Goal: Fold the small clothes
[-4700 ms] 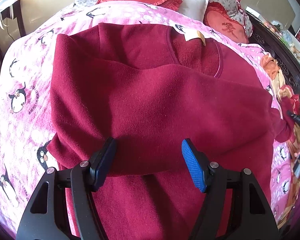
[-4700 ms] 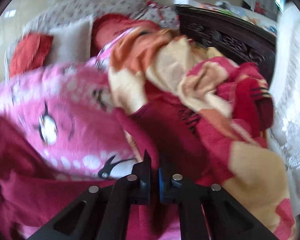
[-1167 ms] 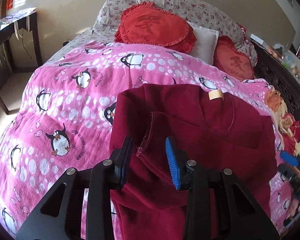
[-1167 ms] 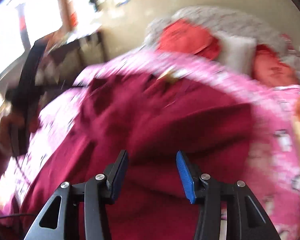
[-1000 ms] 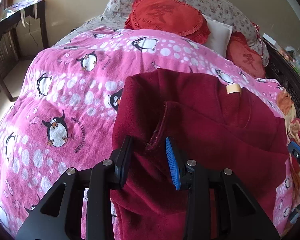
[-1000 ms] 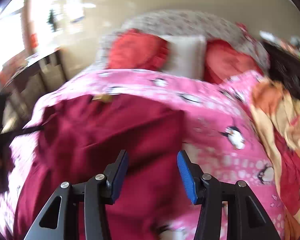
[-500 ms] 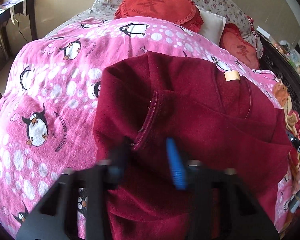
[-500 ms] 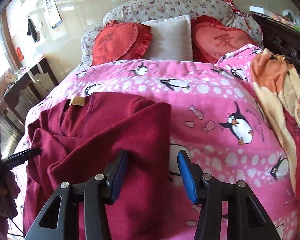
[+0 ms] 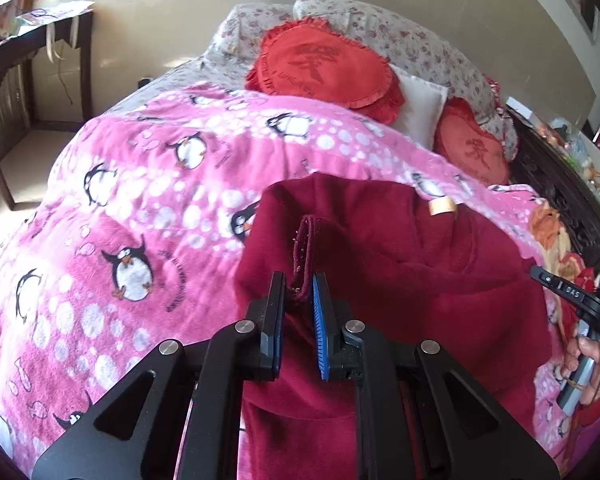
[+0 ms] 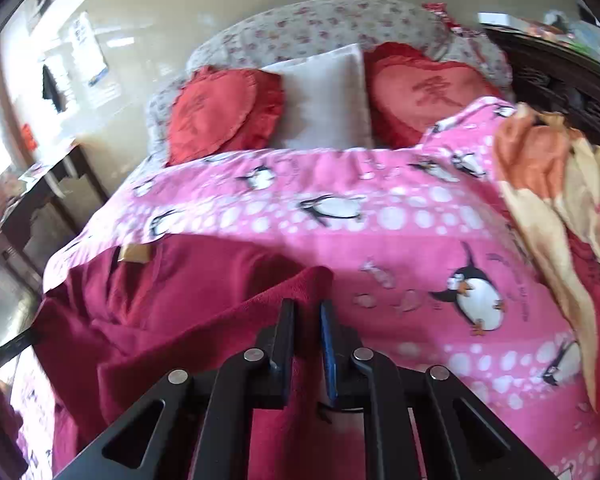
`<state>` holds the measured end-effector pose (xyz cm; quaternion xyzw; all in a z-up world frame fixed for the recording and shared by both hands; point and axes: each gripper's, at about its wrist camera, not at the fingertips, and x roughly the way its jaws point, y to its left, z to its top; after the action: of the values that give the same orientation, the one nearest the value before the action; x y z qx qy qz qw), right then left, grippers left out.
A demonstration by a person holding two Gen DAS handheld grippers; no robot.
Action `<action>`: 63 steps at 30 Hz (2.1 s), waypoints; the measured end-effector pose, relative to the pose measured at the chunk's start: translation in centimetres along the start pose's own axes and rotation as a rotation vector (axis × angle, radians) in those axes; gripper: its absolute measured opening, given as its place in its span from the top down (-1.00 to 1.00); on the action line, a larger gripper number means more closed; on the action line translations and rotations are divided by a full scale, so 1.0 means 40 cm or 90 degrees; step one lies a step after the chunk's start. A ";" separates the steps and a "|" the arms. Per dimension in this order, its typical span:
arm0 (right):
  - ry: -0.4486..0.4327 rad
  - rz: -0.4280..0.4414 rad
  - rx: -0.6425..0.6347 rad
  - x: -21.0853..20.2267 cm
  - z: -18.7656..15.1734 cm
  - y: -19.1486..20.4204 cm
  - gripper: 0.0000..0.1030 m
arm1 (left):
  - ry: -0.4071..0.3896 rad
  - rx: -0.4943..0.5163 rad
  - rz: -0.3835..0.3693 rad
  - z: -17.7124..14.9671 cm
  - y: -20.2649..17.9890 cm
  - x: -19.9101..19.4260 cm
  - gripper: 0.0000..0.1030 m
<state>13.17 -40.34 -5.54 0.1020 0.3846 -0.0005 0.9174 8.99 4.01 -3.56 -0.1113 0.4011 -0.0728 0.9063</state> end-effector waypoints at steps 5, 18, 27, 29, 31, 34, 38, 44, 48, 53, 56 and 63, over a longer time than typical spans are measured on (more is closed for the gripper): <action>0.015 -0.033 0.049 0.005 -0.015 -0.043 0.78 | 0.055 -0.047 0.012 -0.044 0.043 0.048 0.76; 0.073 -0.021 -0.159 -0.088 -0.150 0.107 0.21 | 0.085 0.004 0.034 -0.071 -0.015 0.022 0.01; 0.034 -0.093 -0.090 -0.176 -0.167 0.019 0.22 | 0.095 0.019 0.044 -0.116 -0.027 -0.056 -0.08; 0.041 -0.056 -0.095 -0.202 -0.171 0.034 0.22 | 0.093 0.021 0.046 -0.129 -0.033 -0.074 -0.08; 0.043 -0.032 -0.101 -0.225 -0.184 0.061 0.22 | 0.089 0.027 0.047 -0.142 -0.040 -0.095 -0.08; 0.050 -0.005 -0.099 -0.249 -0.221 0.101 0.16 | 0.082 0.050 0.054 -0.163 -0.059 -0.128 -0.08; 0.092 0.040 -0.077 -0.262 -0.276 0.127 0.14 | 0.082 0.074 0.050 -0.198 -0.076 -0.170 -0.08; 0.126 0.046 -0.056 -0.313 -0.370 0.118 0.09 | 0.107 0.097 0.030 -0.253 -0.084 -0.209 -0.08; 0.153 0.041 -0.056 -0.351 -0.432 0.093 0.08 | 0.143 0.084 0.005 -0.292 -0.071 -0.227 -0.08; 0.167 0.035 -0.065 -0.407 -0.496 0.065 0.06 | 0.147 0.094 0.032 -0.339 -0.052 -0.263 -0.08; 0.172 0.034 -0.063 -0.427 -0.523 0.052 0.02 | 0.158 0.091 0.044 -0.357 -0.034 -0.271 -0.08; 0.166 0.052 -0.042 -0.446 -0.535 0.049 -0.07 | 0.202 0.055 0.016 -0.403 -0.002 -0.292 -0.08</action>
<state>-14.35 -35.79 -7.22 0.0863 0.4959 0.0625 0.8618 -10.78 4.22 -5.78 -0.0542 0.5369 -0.0956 0.8365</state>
